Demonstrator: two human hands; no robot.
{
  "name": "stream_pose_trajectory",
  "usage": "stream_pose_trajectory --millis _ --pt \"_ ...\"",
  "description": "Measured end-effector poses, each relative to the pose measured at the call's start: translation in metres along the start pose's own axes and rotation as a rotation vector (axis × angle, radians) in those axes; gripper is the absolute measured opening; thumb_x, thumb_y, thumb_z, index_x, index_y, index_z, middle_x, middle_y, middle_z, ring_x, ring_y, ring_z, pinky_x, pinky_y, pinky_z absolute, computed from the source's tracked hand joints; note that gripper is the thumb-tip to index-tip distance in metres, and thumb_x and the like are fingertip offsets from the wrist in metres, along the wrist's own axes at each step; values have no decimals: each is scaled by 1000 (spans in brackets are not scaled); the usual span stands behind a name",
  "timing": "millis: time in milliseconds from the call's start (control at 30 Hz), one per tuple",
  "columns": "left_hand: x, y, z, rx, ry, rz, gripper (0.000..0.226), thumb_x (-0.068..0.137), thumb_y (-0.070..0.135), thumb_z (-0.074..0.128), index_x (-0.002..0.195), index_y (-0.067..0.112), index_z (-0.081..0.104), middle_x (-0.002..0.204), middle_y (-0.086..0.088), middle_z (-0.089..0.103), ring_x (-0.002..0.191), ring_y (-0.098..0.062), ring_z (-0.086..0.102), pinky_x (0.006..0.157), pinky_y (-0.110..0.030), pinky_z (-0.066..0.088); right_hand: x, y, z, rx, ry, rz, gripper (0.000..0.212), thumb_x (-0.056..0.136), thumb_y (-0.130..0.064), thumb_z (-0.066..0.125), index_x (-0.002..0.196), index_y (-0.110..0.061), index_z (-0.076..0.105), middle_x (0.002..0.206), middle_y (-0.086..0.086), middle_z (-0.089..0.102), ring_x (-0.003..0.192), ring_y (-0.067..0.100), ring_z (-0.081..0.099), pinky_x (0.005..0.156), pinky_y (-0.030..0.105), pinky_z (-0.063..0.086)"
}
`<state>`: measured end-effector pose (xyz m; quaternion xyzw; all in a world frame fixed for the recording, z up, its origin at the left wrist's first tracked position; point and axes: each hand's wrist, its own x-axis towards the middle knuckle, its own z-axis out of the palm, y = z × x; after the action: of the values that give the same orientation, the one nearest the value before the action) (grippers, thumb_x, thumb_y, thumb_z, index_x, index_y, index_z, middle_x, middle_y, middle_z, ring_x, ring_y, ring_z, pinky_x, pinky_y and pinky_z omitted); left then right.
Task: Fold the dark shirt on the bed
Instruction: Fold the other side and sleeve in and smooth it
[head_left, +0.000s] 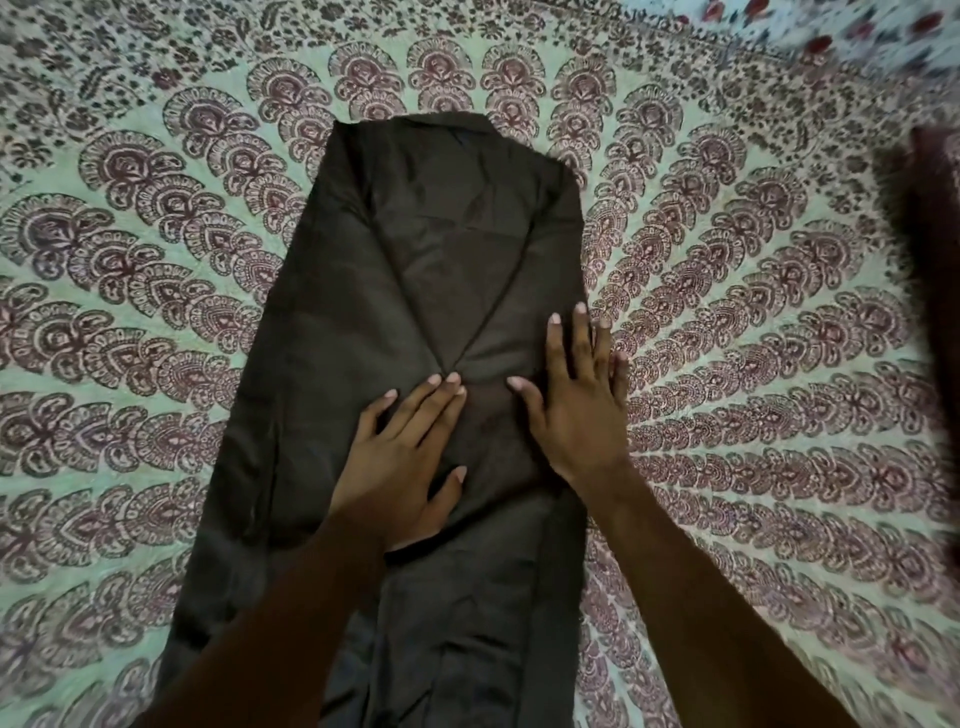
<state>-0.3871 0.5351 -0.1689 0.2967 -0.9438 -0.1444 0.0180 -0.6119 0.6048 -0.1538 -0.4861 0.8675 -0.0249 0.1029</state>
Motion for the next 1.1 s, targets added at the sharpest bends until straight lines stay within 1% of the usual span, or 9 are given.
stream_pose_trajectory --millis 200,300,400,533,700,767,833,967,1100 --pt "-12 8 -9 -81 29 -11 70 98 42 50 160 14 35 170 -1 30 158 -19 25 122 -49 29 -69 -18 13 -67 -70 -296 73 105 -57 27 164 -14 27 175 10 9 161 31 9 127 56 21" --pt "-46 16 -13 -71 53 54 57 99 40 50 152 18 48 158 -3 43 142 -26 44 109 -45 35 -89 -9 19 -66 -94 -262 70 106 -56 28 165 -19 22 175 6 9 161 29 10 127 56 21" --pt "-85 22 -13 61 -37 93 57 101 48 44 152 23 48 156 -2 44 138 -26 47 104 -47 37 -94 -14 12 -23 -108 -215 68 107 -54 25 166 -21 17 175 8 1 162 31 0 129 51 9" --pt "-123 34 -11 134 -73 2 63 98 49 49 153 19 47 159 -3 43 137 -28 45 99 -48 44 -142 -32 18 -77 -126 -462 69 104 -54 27 163 -18 29 174 10 10 161 31 9 127 57 20" --pt "-154 57 -13 77 -34 -144 70 87 40 75 148 16 51 124 -12 48 101 -35 56 79 -45 53 -190 -27 26 -47 -155 -249 71 103 -56 26 166 -23 20 175 10 5 161 34 4 128 55 15" --pt "-165 60 -12 -76 -44 -157 70 89 35 74 150 20 44 119 -10 42 99 -34 55 79 -46 56 -213 -32 28 -40 -161 -317 71 104 -57 31 166 -25 20 175 10 4 161 35 3 128 55 14" --pt "-178 64 -12 -158 -96 -179 67 93 34 70 152 25 40 121 -9 38 99 -33 56 82 -48 57 -239 -37 33 -52 -185 -433 68 105 -56 34 165 -26 22 175 10 5 161 33 5 127 57 18" --pt "-204 66 -11 -140 -174 -209 68 94 41 67 155 23 42 132 -8 38 109 -34 56 88 -47 55 -284 -52 38 -38 -220 -345 67 105 -55 34 164 -24 27 174 14 6 161 36 7 127 57 18" --pt "-231 62 -10 71 -132 -133 75 86 56 69 150 22 51 148 -14 39 119 -37 47 87 -52 54 -321 -65 37 -47 -167 -321 63 105 -52 38 159 -20 39 172 17 18 158 38 19 124 58 26"
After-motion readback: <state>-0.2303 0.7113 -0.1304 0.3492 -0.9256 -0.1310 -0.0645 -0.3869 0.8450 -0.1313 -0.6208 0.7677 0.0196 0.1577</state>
